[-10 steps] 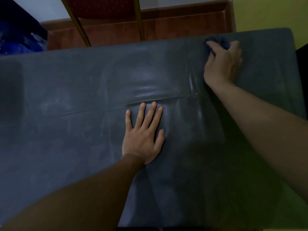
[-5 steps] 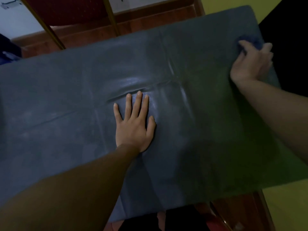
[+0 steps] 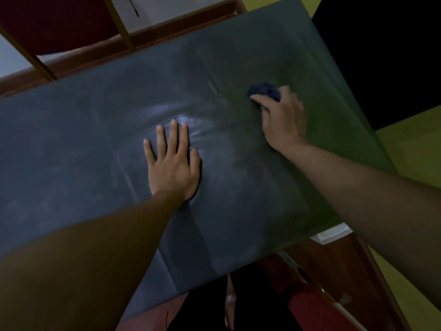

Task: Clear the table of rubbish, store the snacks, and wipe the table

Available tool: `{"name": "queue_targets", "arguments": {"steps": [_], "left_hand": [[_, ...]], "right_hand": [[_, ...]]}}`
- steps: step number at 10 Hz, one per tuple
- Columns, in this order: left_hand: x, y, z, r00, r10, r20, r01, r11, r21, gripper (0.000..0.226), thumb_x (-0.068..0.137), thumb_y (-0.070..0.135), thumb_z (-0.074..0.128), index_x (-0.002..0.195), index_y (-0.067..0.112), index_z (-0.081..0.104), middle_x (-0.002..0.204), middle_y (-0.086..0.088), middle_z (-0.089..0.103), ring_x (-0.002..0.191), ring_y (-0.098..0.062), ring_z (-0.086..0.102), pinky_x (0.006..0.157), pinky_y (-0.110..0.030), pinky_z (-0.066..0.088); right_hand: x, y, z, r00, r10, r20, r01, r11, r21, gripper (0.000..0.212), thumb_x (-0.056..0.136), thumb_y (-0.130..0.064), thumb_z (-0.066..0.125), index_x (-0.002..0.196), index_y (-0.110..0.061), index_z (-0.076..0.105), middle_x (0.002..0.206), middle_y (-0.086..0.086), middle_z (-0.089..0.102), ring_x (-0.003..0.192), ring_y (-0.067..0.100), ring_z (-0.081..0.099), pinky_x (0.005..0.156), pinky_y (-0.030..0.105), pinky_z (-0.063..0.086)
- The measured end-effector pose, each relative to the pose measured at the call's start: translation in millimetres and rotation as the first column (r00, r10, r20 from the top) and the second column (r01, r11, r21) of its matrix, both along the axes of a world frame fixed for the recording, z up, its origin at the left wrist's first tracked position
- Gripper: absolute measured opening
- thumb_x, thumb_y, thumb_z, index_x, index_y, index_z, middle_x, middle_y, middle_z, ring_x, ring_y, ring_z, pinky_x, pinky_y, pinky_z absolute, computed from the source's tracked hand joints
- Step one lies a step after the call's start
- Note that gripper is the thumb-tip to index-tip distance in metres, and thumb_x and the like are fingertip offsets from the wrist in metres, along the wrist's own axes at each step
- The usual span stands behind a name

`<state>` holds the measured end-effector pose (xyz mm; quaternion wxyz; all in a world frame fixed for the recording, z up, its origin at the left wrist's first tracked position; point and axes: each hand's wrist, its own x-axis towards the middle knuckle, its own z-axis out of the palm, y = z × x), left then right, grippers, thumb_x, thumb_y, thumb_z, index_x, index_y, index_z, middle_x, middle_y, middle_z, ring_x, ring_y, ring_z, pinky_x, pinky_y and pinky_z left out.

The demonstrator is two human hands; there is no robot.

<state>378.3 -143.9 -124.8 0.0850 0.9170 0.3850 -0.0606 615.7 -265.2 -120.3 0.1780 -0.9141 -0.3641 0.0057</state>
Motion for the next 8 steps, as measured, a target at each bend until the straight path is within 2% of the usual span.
{"name": "queue_targets", "arguments": {"steps": [1,3,4,5,6,7,8], "left_hand": [[1,0,1,1.000,-0.016,-0.024,0.016,1.000,-0.003,0.062,0.100,0.048,0.005,0.158,0.026,-0.005,0.166,0.003,-0.008,0.152,-0.024,-0.013,0.121,-0.057,-0.004],[3,2,12,0.993,-0.054,-0.105,0.047,0.996,-0.070,0.064,0.100,0.048,0.005,0.157,0.023,-0.010,0.165,0.001,-0.014,0.151,-0.028,-0.015,0.120,-0.058,-0.003],[5,5,18,0.986,-0.075,-0.147,0.059,0.992,-0.113,0.066,0.100,0.050,0.006,0.157,0.021,-0.011,0.165,-0.001,-0.016,0.151,-0.030,-0.016,0.121,-0.057,-0.002],[9,5,27,0.977,-0.103,-0.189,0.076,0.986,-0.146,0.070,0.100,0.054,0.010,0.156,0.019,-0.012,0.165,-0.003,-0.016,0.151,-0.031,-0.015,0.121,-0.055,0.000],[12,0,43,0.950,-0.223,-0.220,0.192,0.969,-0.154,0.070,0.100,0.055,0.013,0.157,0.022,-0.010,0.165,-0.003,-0.012,0.152,-0.029,-0.010,0.121,-0.054,-0.001],[17,-3,62,0.922,-0.328,-0.208,0.294,0.939,-0.180,0.068,0.101,0.055,0.014,0.158,0.024,-0.006,0.166,-0.001,-0.008,0.152,-0.026,-0.008,0.122,-0.052,-0.002],[29,-5,89,0.912,-0.378,-0.159,0.352,0.921,-0.168,0.066,0.101,0.054,0.014,0.158,0.026,-0.004,0.166,-0.001,-0.004,0.153,-0.024,-0.006,0.123,-0.049,-0.001]], "right_hand": [[6,-33,4,0.994,-0.105,0.006,0.106,0.992,-0.072,0.036,0.100,-0.026,0.049,0.131,-0.040,0.061,0.118,0.012,0.051,0.103,0.036,0.051,0.089,0.042,0.041],[-17,-87,16,0.990,-0.121,-0.070,0.118,0.992,-0.045,0.045,0.105,-0.032,0.036,0.149,-0.025,0.042,0.117,0.016,0.055,0.105,0.037,0.054,0.092,0.044,0.042],[-36,-110,18,0.987,-0.149,-0.064,0.142,0.985,-0.100,0.051,0.104,-0.043,0.026,0.150,-0.027,0.040,0.114,0.013,0.054,0.102,0.035,0.054,0.089,0.044,0.042],[-50,-126,20,0.979,-0.192,-0.070,0.167,0.948,-0.270,0.058,0.101,-0.060,0.025,0.155,-0.040,0.022,0.133,0.011,0.043,0.115,0.032,0.045,0.095,0.045,0.037],[-52,-122,30,0.966,-0.225,-0.127,0.154,0.895,-0.418,0.070,0.093,-0.075,0.024,0.155,-0.047,0.004,0.162,0.006,0.010,0.140,0.034,0.023,0.108,0.050,0.027],[-48,-112,52,0.967,-0.209,-0.143,0.119,0.873,-0.472,0.077,0.090,-0.080,0.021,0.156,-0.045,0.000,0.165,0.001,-0.011,0.149,0.033,0.006,0.113,0.053,0.022],[-48,-103,81,0.976,-0.159,-0.150,0.078,0.893,-0.443,0.079,0.092,-0.078,0.019,0.158,-0.040,0.000,0.166,0.001,-0.014,0.152,0.030,-0.001,0.115,0.053,0.019]]}}
